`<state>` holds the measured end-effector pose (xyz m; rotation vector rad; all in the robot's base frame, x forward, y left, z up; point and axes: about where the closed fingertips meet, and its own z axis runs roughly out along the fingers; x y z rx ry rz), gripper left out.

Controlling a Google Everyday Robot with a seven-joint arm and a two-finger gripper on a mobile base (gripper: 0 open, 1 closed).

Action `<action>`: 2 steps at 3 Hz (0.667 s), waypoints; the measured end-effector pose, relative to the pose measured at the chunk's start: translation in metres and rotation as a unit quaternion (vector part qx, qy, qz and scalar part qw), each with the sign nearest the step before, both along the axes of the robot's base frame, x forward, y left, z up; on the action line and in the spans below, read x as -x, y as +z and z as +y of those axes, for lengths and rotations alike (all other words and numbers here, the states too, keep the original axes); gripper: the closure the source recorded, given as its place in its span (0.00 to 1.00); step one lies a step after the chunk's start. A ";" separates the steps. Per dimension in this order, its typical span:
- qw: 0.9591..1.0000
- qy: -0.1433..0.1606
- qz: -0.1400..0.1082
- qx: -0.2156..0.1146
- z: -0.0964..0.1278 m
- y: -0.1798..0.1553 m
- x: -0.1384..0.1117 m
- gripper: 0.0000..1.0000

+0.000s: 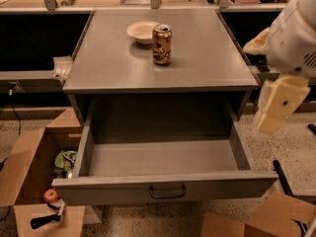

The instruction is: Close top drawer

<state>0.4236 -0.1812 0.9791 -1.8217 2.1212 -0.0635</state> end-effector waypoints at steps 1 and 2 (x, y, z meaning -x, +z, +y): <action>0.997 0.046 0.061 -0.010 0.031 -0.062 0.030 0.00; 0.995 0.050 0.086 -0.005 0.032 -0.084 0.042 0.00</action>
Offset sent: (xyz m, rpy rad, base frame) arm -0.0289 0.0293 -0.0588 0.0189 0.1163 0.0881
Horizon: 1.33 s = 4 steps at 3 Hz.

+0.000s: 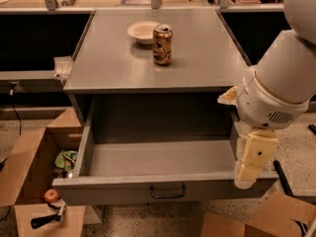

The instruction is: Close top drawer

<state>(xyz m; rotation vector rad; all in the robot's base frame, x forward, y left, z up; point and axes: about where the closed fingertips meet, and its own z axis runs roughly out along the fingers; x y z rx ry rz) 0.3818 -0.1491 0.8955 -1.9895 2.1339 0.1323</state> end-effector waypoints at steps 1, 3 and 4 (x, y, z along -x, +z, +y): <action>1.000 0.000 0.000 0.000 0.000 0.000 0.000 0.00; 0.999 0.015 0.028 0.002 0.001 -0.070 0.028 0.39; 0.999 0.015 0.050 -0.001 0.001 -0.114 0.053 0.63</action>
Offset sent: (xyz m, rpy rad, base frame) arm -0.0256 0.0019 -0.0865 -0.0053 0.0727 0.0653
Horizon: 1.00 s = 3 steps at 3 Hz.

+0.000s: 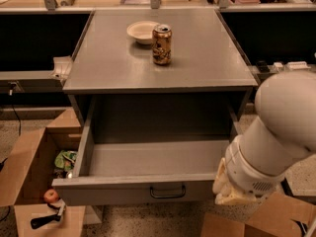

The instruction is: Close top drawer

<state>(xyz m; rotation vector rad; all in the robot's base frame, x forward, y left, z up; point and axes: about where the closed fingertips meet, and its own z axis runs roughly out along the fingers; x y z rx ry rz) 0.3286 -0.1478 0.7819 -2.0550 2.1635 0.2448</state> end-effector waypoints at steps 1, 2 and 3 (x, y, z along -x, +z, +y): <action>1.000 -0.003 0.024 0.007 0.001 -0.040 0.025 0.85; 0.999 -0.004 0.034 0.010 -0.005 -0.084 0.033 1.00; 0.999 -0.010 0.036 0.001 -0.019 -0.150 0.016 1.00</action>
Offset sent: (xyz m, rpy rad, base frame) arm -0.0363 -0.0118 -0.1403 -0.0160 0.0795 -0.0181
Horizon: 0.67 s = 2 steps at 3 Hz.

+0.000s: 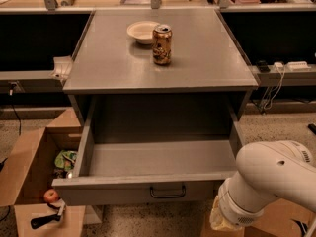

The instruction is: Close top drawer

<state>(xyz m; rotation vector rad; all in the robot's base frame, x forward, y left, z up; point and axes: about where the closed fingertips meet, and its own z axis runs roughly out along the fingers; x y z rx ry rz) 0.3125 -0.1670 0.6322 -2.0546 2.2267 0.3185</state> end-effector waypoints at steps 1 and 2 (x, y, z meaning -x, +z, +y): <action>1.000 0.000 0.000 0.000 0.000 0.000 0.000 1.00; 0.998 -0.002 -0.056 -0.013 -0.012 0.003 -0.030 1.00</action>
Offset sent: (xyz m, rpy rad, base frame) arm 0.0572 -0.0291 0.0004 0.0447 -0.1932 -0.0146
